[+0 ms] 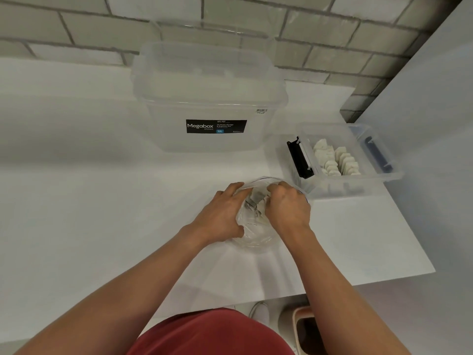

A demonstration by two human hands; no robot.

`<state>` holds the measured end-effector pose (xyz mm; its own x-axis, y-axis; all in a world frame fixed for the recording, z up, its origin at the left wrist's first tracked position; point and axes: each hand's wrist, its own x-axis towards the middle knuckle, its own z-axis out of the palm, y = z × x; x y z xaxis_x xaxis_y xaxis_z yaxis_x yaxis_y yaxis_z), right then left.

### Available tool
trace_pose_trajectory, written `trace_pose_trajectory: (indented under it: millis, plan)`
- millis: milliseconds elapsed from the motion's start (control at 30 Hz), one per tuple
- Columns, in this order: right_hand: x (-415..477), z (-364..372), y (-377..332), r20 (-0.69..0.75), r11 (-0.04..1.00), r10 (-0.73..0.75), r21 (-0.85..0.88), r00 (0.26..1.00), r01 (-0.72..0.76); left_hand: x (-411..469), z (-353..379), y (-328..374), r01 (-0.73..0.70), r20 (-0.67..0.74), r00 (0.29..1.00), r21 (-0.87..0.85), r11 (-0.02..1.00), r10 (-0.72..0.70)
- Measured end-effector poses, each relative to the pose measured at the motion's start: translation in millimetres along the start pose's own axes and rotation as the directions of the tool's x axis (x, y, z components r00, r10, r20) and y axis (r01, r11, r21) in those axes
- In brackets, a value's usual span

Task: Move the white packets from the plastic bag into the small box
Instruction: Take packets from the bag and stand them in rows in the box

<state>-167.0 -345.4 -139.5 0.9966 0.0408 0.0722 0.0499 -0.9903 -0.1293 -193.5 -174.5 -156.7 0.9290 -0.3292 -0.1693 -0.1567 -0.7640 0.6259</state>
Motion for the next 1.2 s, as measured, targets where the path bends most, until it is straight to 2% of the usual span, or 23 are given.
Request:
trace_pose_trajectory:
  millis: [100, 200, 300, 400, 533, 633, 767, 933, 1000, 1200]
  plan:
    - [-2, -3, 4, -0.043, 0.998, -0.034, 0.051, 0.999, 0.036, 1, 2, -2, -0.015, -0.025, 1.000, -0.036, 0.999, 0.014]
    - [-7, -8, 5, -0.081, 0.949, -0.067, 0.302, 0.994, 0.089, 3, 3, -5, -0.001, -0.040, 0.999, -0.061, 0.998, -0.001]
    - [-18, -19, 2, -0.032, 0.766, 0.006, 0.642, 0.999, 0.016, 5, 1, -6, 0.019, -0.037, 0.999, -0.055, 0.998, -0.021]
    - [-27, -25, -5, 0.130, 0.503, 0.079, 0.851, 0.988, -0.152, 7, -1, -6, 0.011, -0.039, 0.999, -0.053, 0.999, -0.013]
    - [-28, -21, -8, 0.299, 0.181, 0.167, 0.928, 0.940, -0.327, 6, -3, -2, -0.022, -0.118, 0.993, -0.235, 0.972, -0.006]
    - [-29, -18, -2, 0.341, 0.072, 0.177, 0.931, 0.923, -0.358, 7, -3, -2, -0.015, -0.168, 0.985, -0.291, 0.957, -0.036]
    - [-31, -17, 3, 0.370, 0.019, 0.159, 0.926, 0.915, -0.378, 9, -1, -3, 0.008, -0.186, 0.981, -0.252, 0.968, -0.057]
    - [-29, -18, 7, 0.404, -0.024, 0.154, 0.914, 0.902, -0.405, 10, -5, -2, 0.017, -0.115, 0.992, -0.255, 0.967, -0.048]
    - [-29, -18, 9, 0.401, 0.025, 0.148, 0.912, 0.904, -0.409, 10, -7, -1, 0.022, -0.094, 0.994, -0.266, 0.964, -0.048]
    - [-25, -18, 13, 0.339, 0.337, 0.099, 0.873, 0.936, -0.352, 10, -11, 3, 0.023, -0.101, 0.993, -0.287, 0.958, -0.054]
